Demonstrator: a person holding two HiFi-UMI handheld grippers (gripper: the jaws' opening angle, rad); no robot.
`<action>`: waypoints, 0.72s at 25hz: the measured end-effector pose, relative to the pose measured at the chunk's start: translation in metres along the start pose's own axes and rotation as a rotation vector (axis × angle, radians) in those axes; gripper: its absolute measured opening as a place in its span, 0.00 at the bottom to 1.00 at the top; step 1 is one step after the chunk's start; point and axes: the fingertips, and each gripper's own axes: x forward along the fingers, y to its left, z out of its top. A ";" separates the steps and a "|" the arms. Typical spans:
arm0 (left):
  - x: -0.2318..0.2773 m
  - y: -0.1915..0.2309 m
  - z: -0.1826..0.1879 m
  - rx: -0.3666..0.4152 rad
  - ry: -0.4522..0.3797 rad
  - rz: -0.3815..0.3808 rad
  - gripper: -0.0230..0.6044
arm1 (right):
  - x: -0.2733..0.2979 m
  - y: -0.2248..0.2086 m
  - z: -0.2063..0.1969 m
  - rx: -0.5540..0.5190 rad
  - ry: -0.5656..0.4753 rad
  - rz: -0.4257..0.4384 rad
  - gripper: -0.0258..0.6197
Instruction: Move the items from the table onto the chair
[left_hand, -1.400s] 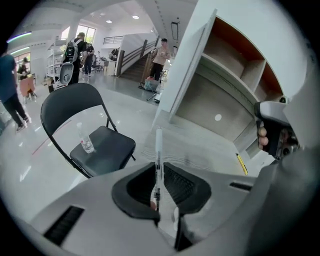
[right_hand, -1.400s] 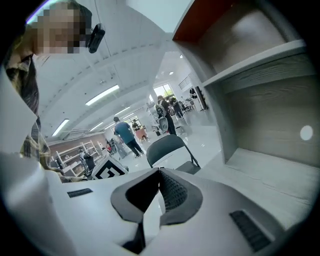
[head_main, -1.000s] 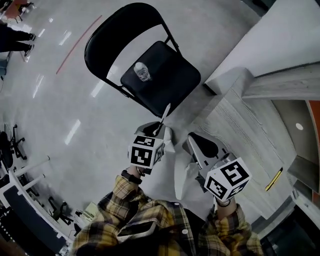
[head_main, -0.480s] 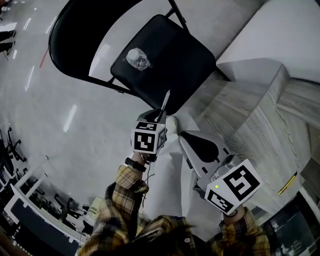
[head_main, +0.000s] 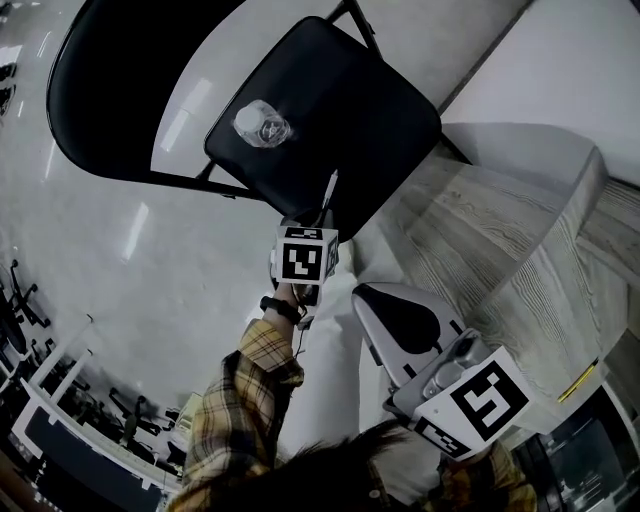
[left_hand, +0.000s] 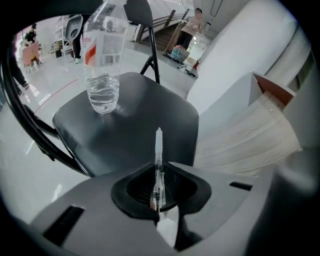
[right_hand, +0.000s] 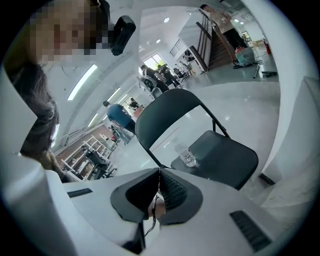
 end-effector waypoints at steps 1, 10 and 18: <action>0.004 0.001 0.001 0.002 0.008 0.003 0.12 | 0.002 -0.002 0.000 0.001 0.004 -0.003 0.07; 0.024 0.006 0.006 0.010 0.032 -0.002 0.13 | 0.009 -0.021 -0.002 0.054 0.028 -0.023 0.07; 0.011 0.004 0.009 0.017 0.014 0.002 0.18 | -0.003 -0.023 -0.003 0.025 0.007 -0.033 0.07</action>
